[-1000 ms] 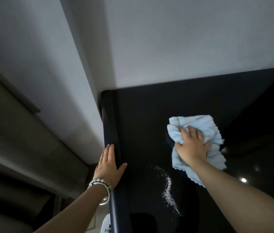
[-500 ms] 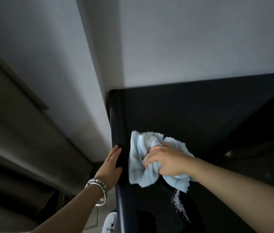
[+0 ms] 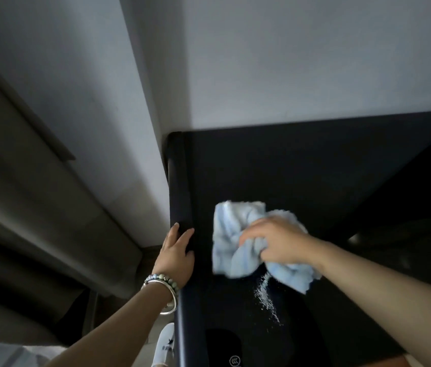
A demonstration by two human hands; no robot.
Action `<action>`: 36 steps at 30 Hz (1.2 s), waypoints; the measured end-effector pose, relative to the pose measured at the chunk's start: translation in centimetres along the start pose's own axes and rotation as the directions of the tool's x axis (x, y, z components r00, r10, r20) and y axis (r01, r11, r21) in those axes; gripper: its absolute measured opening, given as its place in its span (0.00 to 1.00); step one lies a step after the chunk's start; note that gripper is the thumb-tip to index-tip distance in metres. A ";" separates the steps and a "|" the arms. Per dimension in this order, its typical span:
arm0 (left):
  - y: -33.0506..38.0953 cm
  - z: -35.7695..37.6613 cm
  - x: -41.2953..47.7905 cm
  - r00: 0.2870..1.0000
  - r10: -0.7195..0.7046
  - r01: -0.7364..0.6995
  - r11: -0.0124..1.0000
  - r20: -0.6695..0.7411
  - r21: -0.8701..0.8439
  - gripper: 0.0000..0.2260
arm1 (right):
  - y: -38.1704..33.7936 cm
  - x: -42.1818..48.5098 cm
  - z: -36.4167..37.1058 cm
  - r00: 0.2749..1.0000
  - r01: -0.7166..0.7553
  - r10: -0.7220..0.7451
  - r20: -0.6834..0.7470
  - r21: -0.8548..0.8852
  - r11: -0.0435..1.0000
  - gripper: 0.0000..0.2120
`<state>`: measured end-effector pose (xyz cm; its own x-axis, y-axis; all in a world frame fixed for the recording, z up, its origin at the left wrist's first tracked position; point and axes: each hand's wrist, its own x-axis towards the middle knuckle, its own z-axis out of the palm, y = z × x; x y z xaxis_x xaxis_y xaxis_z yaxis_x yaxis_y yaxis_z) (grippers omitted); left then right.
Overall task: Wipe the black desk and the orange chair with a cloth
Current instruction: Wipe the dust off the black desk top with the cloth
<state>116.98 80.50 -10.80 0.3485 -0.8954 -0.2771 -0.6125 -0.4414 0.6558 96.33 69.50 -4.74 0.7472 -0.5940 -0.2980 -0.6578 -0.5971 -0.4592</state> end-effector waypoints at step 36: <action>-9.3 -0.7 -24.4 0.989 -0.107 0.094 0.987 -0.102 -0.127 0.20 | -18.0 -14.7 19.4 0.936 -0.078 0.106 -0.336 0.096 0.992 0.05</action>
<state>114.70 106.47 -9.66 0.4826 -0.8323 -0.2728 -0.4820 -0.5124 0.7107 99.06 99.42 -8.30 0.5979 -0.8002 -0.0464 -0.7017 -0.4945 -0.5129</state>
